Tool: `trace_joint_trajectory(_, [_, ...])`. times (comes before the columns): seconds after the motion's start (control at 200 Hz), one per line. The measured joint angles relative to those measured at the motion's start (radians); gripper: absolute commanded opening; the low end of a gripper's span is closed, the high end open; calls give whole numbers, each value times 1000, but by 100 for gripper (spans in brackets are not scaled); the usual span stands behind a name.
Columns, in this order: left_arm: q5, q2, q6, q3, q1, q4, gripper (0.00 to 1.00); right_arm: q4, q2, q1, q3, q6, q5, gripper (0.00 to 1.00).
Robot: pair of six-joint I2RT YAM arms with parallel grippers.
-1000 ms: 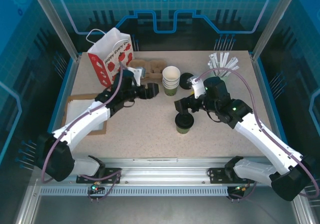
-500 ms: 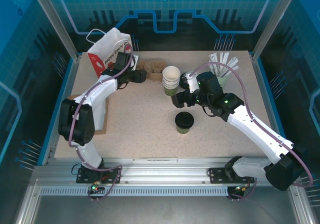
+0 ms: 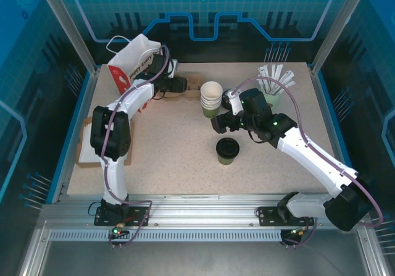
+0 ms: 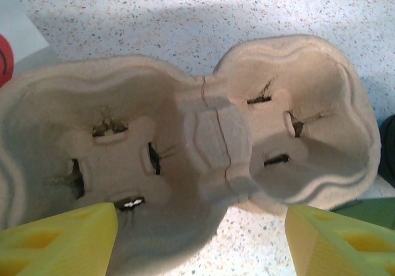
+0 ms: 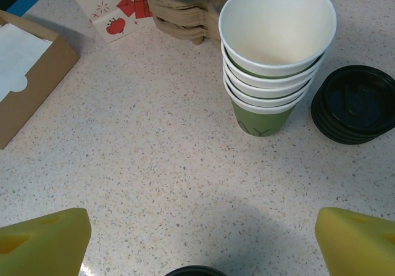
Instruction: Pack the takeout coffee
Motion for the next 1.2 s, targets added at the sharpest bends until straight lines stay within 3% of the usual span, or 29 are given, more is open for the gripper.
trace_joint_trajectory(0.39, [-88, 152, -75, 192, -50, -100, 76, 0, 5, 0, -14, 0, 0, 95])
trace_joint_trajectory(0.885, [-148, 224, -94, 307, -67, -176, 57, -8, 5, 0, -31, 0, 4, 95])
trace_joint_trajectory(1.196, [-160, 251, -92, 358, -67, -201, 56, -8, 5, 0, -39, 0, 4, 95])
